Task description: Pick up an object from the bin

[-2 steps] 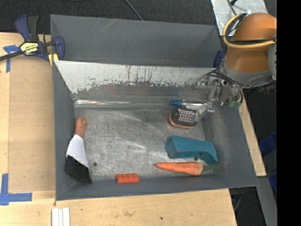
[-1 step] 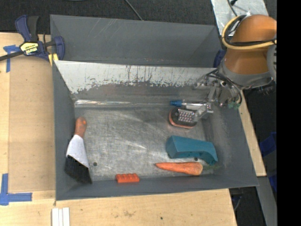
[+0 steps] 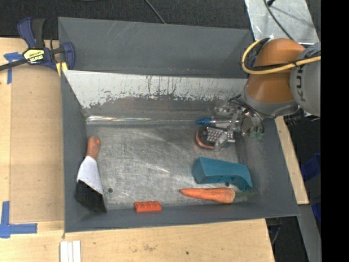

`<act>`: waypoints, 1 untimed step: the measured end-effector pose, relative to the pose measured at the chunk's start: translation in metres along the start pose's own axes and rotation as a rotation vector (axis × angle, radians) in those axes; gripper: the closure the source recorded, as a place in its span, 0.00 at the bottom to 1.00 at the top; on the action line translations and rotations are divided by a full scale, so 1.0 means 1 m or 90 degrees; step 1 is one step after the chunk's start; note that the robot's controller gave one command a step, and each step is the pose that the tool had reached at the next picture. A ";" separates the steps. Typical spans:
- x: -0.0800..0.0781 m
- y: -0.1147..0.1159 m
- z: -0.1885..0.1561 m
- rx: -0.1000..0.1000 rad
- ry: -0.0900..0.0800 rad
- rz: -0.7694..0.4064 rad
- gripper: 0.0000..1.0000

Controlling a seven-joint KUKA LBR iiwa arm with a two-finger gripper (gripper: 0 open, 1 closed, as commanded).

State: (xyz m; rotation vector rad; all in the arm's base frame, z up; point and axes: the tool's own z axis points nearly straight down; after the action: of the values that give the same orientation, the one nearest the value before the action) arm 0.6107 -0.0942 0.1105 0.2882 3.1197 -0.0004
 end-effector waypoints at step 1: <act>0.019 0.005 0.033 0.000 -0.003 0.057 1.00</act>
Offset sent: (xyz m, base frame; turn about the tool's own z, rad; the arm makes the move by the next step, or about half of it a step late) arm 0.0000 0.0000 0.0000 0.0000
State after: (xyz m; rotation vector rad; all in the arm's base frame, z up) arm 0.5930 -0.0853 0.0769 0.4262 3.0985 -0.0014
